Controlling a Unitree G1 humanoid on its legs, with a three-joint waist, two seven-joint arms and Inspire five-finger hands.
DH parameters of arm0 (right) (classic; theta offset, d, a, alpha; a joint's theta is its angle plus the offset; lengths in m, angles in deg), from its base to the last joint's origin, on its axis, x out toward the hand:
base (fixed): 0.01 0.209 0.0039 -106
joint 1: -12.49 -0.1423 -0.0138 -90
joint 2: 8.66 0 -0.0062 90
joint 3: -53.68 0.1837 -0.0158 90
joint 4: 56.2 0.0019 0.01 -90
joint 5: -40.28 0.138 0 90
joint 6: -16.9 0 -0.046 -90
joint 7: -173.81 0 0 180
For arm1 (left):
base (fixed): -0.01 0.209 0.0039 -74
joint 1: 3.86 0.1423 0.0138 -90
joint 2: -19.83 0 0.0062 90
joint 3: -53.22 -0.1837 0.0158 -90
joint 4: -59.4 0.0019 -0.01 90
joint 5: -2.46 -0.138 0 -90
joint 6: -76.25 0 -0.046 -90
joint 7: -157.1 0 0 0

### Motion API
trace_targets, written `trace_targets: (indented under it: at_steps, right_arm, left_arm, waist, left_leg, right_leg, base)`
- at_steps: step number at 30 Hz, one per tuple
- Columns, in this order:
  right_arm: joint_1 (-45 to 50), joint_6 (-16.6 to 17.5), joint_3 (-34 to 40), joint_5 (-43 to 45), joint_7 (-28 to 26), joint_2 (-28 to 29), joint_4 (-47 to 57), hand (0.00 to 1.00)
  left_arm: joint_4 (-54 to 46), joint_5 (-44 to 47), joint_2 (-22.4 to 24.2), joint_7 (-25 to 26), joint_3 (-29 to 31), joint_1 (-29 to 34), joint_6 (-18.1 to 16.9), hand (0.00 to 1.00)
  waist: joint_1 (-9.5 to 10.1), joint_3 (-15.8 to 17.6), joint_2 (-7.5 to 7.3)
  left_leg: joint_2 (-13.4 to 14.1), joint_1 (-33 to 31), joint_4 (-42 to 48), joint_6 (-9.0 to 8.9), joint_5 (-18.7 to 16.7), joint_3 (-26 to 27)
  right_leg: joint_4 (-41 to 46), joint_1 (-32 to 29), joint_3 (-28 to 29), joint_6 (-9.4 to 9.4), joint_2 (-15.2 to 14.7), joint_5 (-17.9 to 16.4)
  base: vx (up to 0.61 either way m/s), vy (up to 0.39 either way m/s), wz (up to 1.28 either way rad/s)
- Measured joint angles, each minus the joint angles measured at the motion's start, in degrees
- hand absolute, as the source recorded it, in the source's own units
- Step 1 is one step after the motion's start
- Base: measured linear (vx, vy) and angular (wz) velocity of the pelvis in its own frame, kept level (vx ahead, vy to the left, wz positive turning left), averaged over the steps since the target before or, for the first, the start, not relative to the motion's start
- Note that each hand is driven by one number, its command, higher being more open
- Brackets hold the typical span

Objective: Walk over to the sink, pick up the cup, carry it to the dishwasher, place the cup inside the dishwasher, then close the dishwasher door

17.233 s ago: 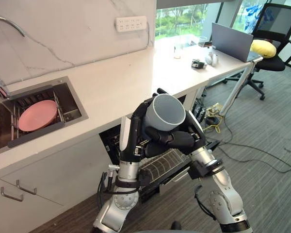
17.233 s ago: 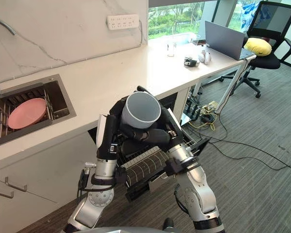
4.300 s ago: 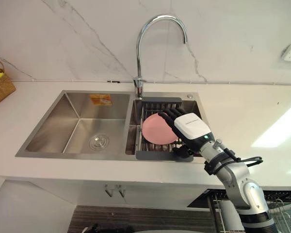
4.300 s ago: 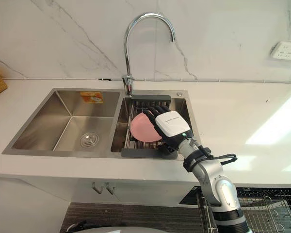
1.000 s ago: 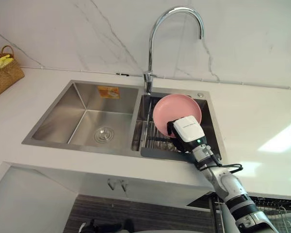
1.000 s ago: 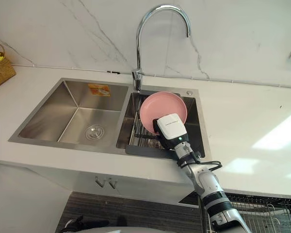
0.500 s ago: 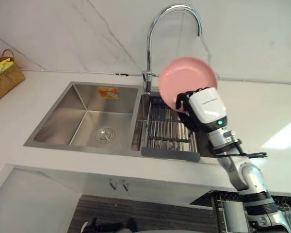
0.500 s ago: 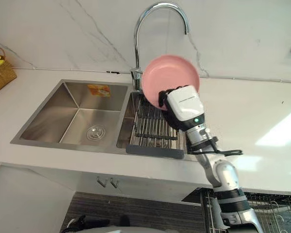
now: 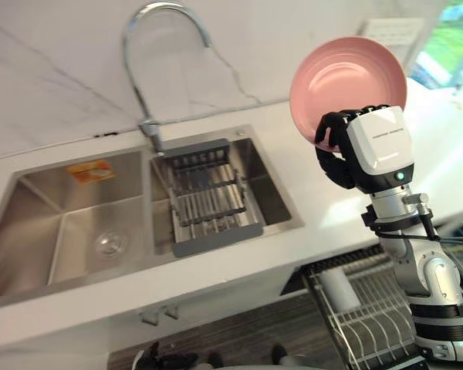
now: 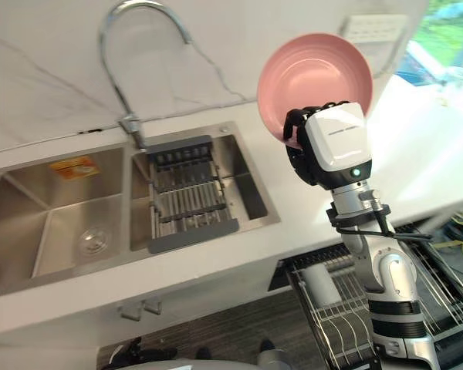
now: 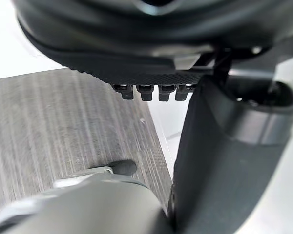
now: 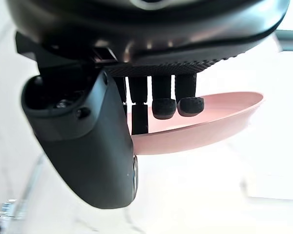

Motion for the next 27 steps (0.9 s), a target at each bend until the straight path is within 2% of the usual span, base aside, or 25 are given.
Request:
trace_targets:
  at_steps: [1,2,3,4,5,6,7,8,9,10,11,12,13,14,17,21,27]
  right_arm:
    - [0.2,0.9,0.0,-0.1,-0.1,1.0,0.0,0.00]
    - [0.4,1.4,-0.2,-0.1,-0.1,1.5,0.0,0.00]
    - [0.4,1.7,-0.2,-0.2,-0.2,2.0,0.0,0.00]
    - [0.5,1.7,-0.2,-0.2,-0.5,2.3,0.0,0.00]
    - [0.5,1.8,-0.1,-0.3,-0.8,2.2,0.0,0.00]
    - [0.7,2.0,-0.1,-0.3,-1.3,1.6,-0.1,0.00]
    - [0.7,2.2,0.3,-0.3,-1.4,1.4,-0.1,0.00]
    - [0.8,2.3,0.7,-0.3,-1.5,1.9,-0.1,0.00]
    - [1.3,2.7,1.7,-0.2,-1.3,1.9,-0.2,0.00]
    - [2.0,2.8,2.2,-0.3,-1.3,1.7,-0.3,0.00]
    - [2.6,2.8,2.3,-0.4,-1.3,1.4,-0.3,0.00]
    - [2.9,2.9,2.3,-0.4,-1.3,1.3,-0.3,0.00]
    - [3.2,2.9,2.2,-0.4,-1.5,0.6,-0.4,0.00]
    - [3.8,2.8,2.3,-0.3,-1.9,-0.1,-0.8,0.00]
    - [7.7,3.0,4.2,0.1,-2.8,-1.0,-1.6,0.00]
    - [11.4,3.7,6.5,1.8,-3.4,-0.9,-2.5,0.00]
    - [14.4,5.6,7.2,3.4,-4.8,4.2,-2.9,0.00]
  left_arm:
    - [0.1,0.1,0.0,0.1,0.8,-0.4,1.0,1.00]
    - [-0.1,0.1,0.1,0.1,1.0,-0.5,1.6,1.00]
    - [-0.8,0.0,-0.1,-0.1,1.8,-0.6,2.2,1.00]
    - [-1.3,-0.1,-0.1,-0.2,2.9,-0.6,2.7,1.00]
    - [-2.3,0.0,-0.4,-0.2,3.5,-0.6,3.4,1.00]
    - [-2.7,0.1,-0.4,-0.3,3.7,-0.9,4.2,1.00]
    - [-2.7,0.1,-0.5,-0.6,3.7,-0.9,4.7,1.00]
    - [-2.6,0.1,-0.8,-0.8,3.7,-0.8,5.0,1.00]
    - [-2.6,0.7,-0.7,-0.8,4.0,-1.3,5.8,1.00]
    - [-2.8,1.3,-1.4,-0.9,4.1,-1.5,6.4,1.00]
    - [-3.2,1.3,-1.8,-1.1,4.1,-1.6,7.0,1.00]
    - [-3.3,1.3,-2.3,-1.3,4.1,-1.4,7.5,1.00]
    - [-3.2,1.2,-2.3,-1.7,4.2,-1.6,8.1,1.00]
    - [-3.3,1.2,-1.2,-2.5,4.1,-1.3,8.4,1.00]
    - [-3.3,1.1,0.6,-4.4,3.9,-0.1,8.4,1.00]
    - [-3.3,-0.5,0.9,-6.0,3.9,0.2,8.2,1.00]
    - [-2.9,-1.2,0.4,-6.2,3.1,-0.2,7.5,1.00]
  waist:
    - [0.44,0.1,-0.57]
    - [0.43,0.1,-0.46]
    - [0.55,0.3,-0.18]
    - [0.60,0.2,-0.25]
    - [0.70,0.4,-0.73]
    - [1.03,0.8,-1.29]
    - [1.62,0.5,-0.86]
    - [1.95,-0.2,-0.01]
    - [1.99,-0.3,-0.01]
    - [1.87,-0.5,-0.28]
    - [1.98,-0.9,-1.00]
    - [2.10,-1.5,-2.17]
    - [2.42,-2.0,-2.91]
    - [2.54,-2.4,-1.83]
    - [2.36,-2.9,-0.96]
    - [1.67,-3.0,-0.95]
    - [1.47,-3.0,-0.94]
  left_leg:
    - [0.3,0.8,0.0,0.05,-0.1,3.8]
    - [1.0,1.3,0.2,-0.06,-0.2,6.1]
    - [2.6,1.4,1.5,-0.59,-1.0,8.7]
    - [3.7,1.4,2.8,-1.47,-1.7,10.2]
    - [4.4,1.3,5.1,-2.34,-3.2,11.2]
    - [4.3,0.9,7.7,-3.36,-5.4,9.7]
    - [4.0,0.8,7.8,-2.03,-6.3,9.4]
    - [5.4,0.8,6.8,-1.80,-6.0,10.7]
    - [7.2,0.8,6.4,-1.88,-5.4,13.6]
    - [7.6,0.9,6.8,-2.32,-5.4,14.4]
    - [7.5,0.9,7.1,-3.08,-5.4,15.0]
    - [7.6,0.6,7.2,-3.93,-5.0,15.3]
    - [7.7,0.6,6.6,-5.73,-3.7,16.1]
    - [8.6,1.2,5.1,-6.88,-2.4,16.8]
    - [9.5,4.2,1.4,-7.74,-0.6,17.9]
    - [8.7,4.9,-0.2,-7.85,0.1,18.5]
    - [7.0,4.7,-0.6,-7.60,0.3,18.7]
  right_leg:
    - [4.4,-0.8,-10.9,-1.84,-3.0,-2.6]
    - [8.8,-1.0,-17.1,-3.40,-5.5,-4.0]
    - [14.7,-1.3,-22.2,-4.29,-8.6,-5.3]
    - [17.9,-1.1,-24.9,-5.29,-10.8,-5.5]
    - [18.6,-0.5,-24.9,-3.68,-11.3,-4.1]
    - [17.4,-0.5,-25.8,-3.47,-9.8,-3.9]
    - [13.6,-0.1,-24.3,-2.96,-7.5,-3.2]
    - [9.1,0.9,-22.6,-1.69,-5.6,-2.2]
    - [13.9,0.9,-23.4,-6.48,-6.1,-6.7]
    - [16.3,2.5,-24.7,-5.73,-7.8,-8.4]
    - [13.0,5.2,-25.4,-2.86,-9.2,-7.5]
    - [8.6,6.9,-24.1,0.60,-8.3,-6.8]
    - [1.0,9.4,-24.2,1.97,-6.1,-5.9]
    - [-2.1,10.0,-23.4,1.02,-3.9,-4.2]
    - [-3.7,11.4,-22.5,0.27,-1.6,-3.7]
    - [-4.6,11.3,-21.3,-0.05,-1.6,-3.5]
    - [-4.8,10.6,-20.4,0.58,-2.8,-2.7]
  base:
    - [-0.07,0.005,-1.44]
    - [-0.08,0.007,-1.57]
    - [-0.08,-0.032,-1.21]
    - [-0.06,-0.078,-1.10]
    - [-0.07,-0.120,-1.06]
    - [-0.09,-0.061,-1.19]
    - [-0.11,-0.053,-1.19]
    - [-0.11,-0.088,-1.22]
    - [-0.09,-0.149,-0.94]
    - [-0.06,-0.200,-0.81]
    - [-0.02,-0.181,-0.43]
    - [-0.01,-0.298,-0.43]
    - [-0.02,-0.307,-0.48]
    - [-0.01,-0.262,-0.47]
    - [0.00,-0.111,-0.25]
    - [-0.03,-0.013,-0.12]
    - [-0.04,0.050,-0.04]
